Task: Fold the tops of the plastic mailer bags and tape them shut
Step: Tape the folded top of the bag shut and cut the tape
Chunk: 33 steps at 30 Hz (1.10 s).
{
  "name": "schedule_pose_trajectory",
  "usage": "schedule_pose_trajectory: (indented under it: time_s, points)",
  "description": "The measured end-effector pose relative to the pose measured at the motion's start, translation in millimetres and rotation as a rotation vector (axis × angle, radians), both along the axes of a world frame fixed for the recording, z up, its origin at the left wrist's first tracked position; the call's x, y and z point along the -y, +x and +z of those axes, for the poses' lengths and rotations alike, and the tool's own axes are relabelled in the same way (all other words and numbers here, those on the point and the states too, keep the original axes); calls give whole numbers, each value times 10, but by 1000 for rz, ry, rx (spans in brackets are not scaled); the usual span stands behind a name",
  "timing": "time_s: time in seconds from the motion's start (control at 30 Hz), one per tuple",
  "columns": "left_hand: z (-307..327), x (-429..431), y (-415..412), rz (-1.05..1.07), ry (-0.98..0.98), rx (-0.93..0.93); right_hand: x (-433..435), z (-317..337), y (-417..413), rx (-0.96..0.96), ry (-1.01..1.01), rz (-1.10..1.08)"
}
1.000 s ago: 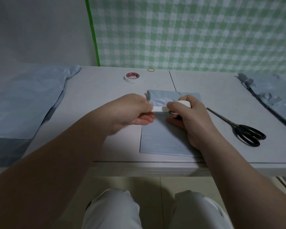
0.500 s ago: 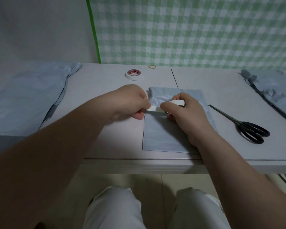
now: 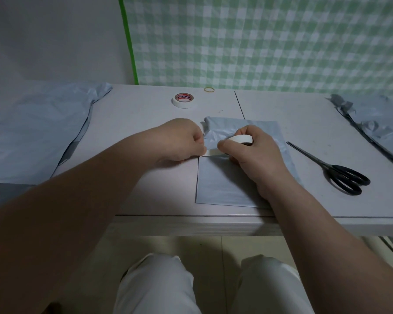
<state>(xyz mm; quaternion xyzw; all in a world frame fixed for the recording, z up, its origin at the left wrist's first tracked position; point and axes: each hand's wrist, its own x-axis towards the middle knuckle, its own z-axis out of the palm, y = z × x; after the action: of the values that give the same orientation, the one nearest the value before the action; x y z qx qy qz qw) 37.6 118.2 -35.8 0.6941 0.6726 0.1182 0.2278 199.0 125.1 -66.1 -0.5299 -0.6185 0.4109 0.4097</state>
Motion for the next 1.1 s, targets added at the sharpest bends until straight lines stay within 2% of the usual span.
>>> schedule_pose_trajectory:
  time_s: [0.47, 0.73, 0.87, 1.0, 1.1]
  points:
    - [11, -21, 87, -87, 36, -274, 2, -11, -28, 84, 21, 14]
    - [82, -64, 208, -23, 29, -472, 0, -19, -25, 105, 25, 29]
    - [99, -53, 127, 54, 90, -495, 3, -4, -25, 108, 17, 27]
    - [1, 135, 82, 194, 276, -379, 9, -5, -24, 108, 17, 24]
    - [-105, 392, 256, 114, 407, -316, 11, -5, -29, 118, 22, 22]
